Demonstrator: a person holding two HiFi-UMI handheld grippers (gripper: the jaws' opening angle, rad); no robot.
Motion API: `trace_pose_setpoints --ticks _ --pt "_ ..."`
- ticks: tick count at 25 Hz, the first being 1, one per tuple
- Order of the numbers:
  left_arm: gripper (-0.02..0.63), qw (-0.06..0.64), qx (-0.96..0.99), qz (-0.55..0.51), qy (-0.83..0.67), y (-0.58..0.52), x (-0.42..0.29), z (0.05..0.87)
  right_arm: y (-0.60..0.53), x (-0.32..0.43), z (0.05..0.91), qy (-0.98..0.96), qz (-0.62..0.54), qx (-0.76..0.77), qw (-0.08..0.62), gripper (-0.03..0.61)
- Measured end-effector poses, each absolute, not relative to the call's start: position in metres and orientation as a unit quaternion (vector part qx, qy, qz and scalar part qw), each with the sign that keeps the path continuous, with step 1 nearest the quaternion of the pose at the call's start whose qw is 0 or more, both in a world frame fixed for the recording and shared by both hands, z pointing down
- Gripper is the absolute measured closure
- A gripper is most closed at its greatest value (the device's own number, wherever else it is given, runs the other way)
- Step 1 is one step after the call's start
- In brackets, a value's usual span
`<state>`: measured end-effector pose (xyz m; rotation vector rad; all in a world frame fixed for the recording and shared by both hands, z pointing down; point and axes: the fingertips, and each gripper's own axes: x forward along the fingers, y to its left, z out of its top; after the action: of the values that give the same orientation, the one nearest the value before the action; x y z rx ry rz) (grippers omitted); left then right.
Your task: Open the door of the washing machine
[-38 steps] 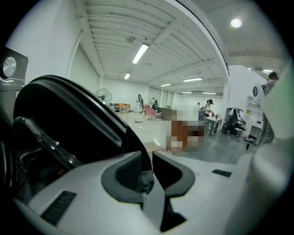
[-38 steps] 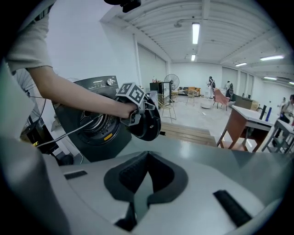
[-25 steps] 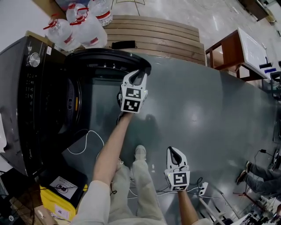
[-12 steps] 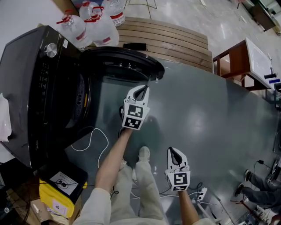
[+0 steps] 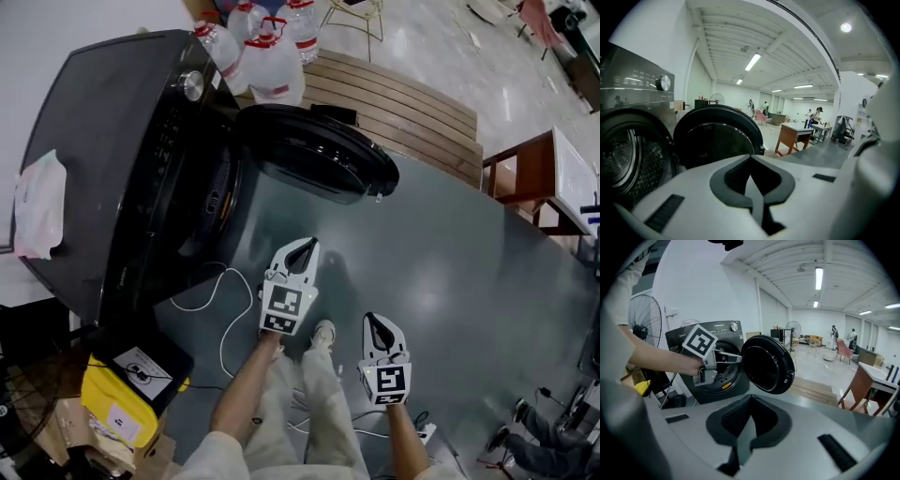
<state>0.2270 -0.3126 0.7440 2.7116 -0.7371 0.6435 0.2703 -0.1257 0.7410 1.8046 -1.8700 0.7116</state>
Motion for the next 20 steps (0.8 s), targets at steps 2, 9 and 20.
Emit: trace_pose_setpoints --ticks 2,9,20 --pt "0.606 0.138 0.927 0.218 -0.271 -0.311 0.197 0.733 -0.135 0.256 0.734 -0.687 0.251 0.644 0.223 0.58" --pt "0.606 0.142 0.906 0.218 -0.333 -0.308 0.095 0.69 -0.174 0.207 0.701 -0.722 0.223 0.617 0.22 0.58" --pt "0.606 0.15 0.888 0.194 -0.39 -0.301 0.002 0.596 -0.22 0.156 0.602 -0.752 0.174 0.602 0.204 0.58"
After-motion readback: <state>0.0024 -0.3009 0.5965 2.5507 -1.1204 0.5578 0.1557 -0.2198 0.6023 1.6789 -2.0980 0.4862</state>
